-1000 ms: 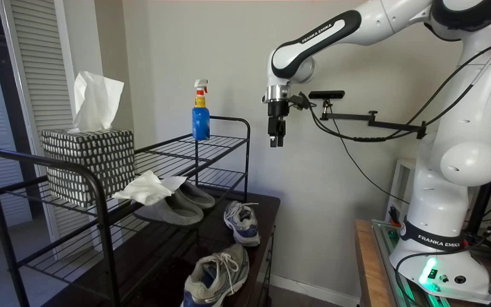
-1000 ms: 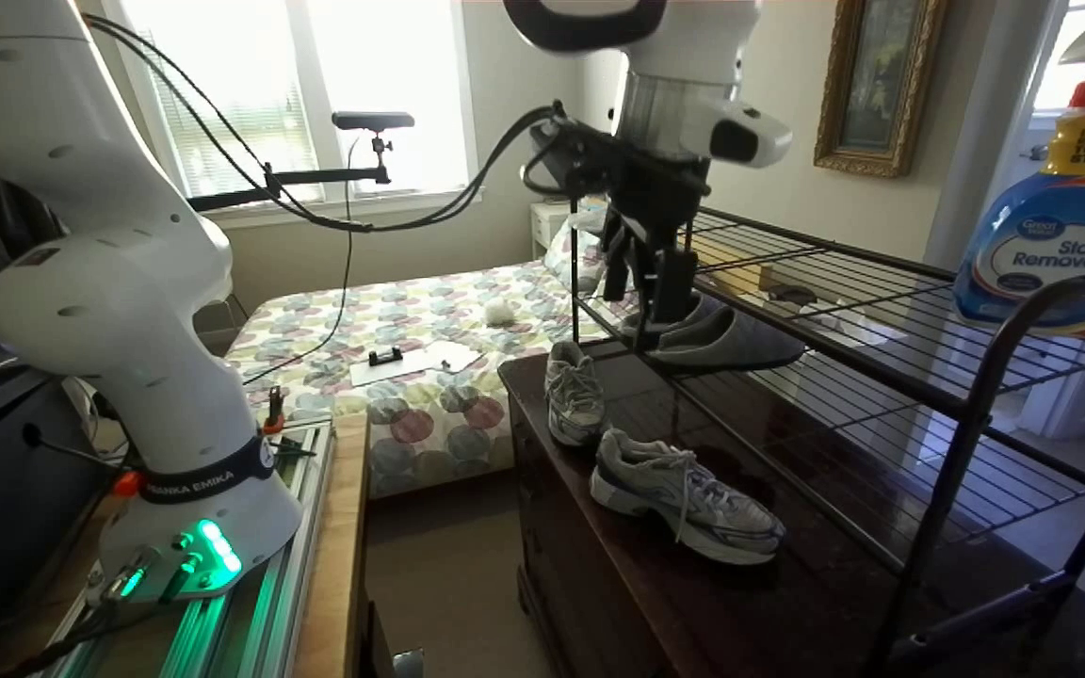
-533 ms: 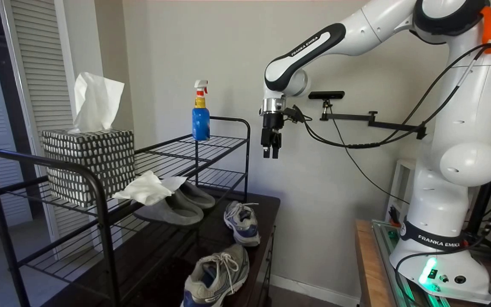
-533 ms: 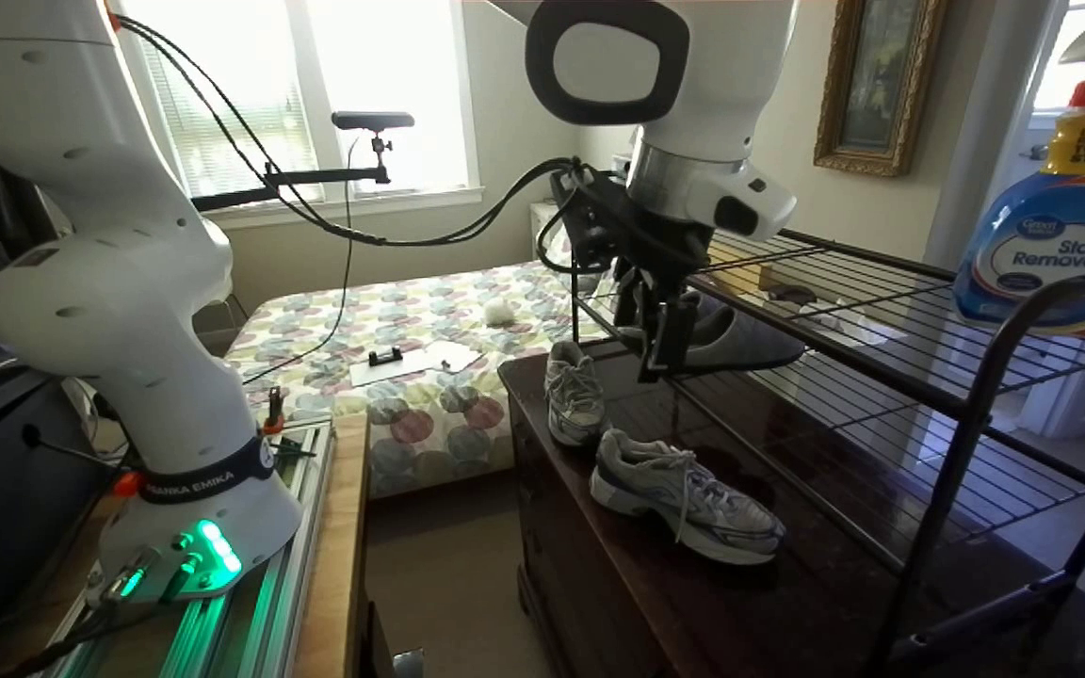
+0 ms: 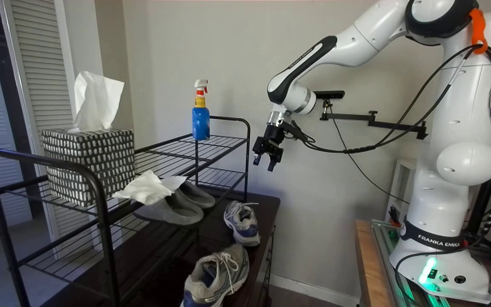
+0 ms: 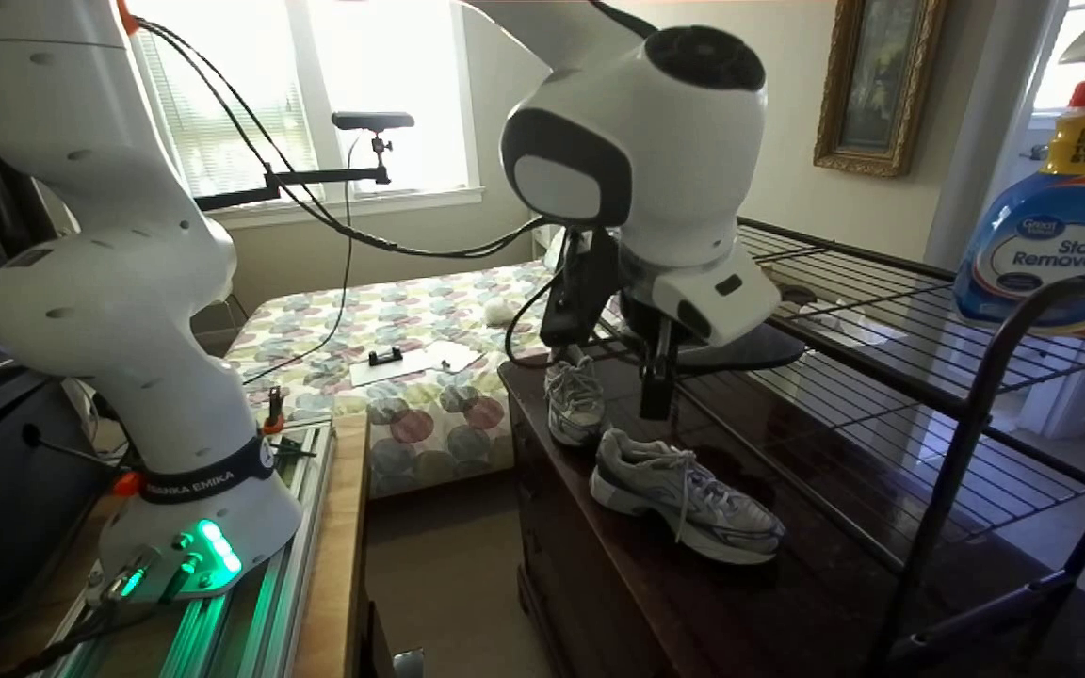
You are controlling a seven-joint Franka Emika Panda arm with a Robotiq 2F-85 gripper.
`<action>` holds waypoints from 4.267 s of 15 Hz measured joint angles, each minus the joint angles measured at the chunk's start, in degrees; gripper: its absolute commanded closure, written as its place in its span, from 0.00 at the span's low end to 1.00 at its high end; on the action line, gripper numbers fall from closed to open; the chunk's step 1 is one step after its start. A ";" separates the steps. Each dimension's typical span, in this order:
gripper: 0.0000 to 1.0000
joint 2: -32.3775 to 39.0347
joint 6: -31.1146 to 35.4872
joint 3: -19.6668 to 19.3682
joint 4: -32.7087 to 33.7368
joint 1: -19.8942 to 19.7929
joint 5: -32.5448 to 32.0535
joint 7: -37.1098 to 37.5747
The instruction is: Pick up the shoe and put it on top of the rack
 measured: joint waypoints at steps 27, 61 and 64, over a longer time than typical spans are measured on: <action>0.00 16.44 26.85 7.64 -7.42 3.54 32.90 -11.15; 0.97 24.49 20.03 9.29 0.97 2.25 18.76 2.26; 0.96 24.49 19.85 9.18 0.97 1.56 18.57 2.26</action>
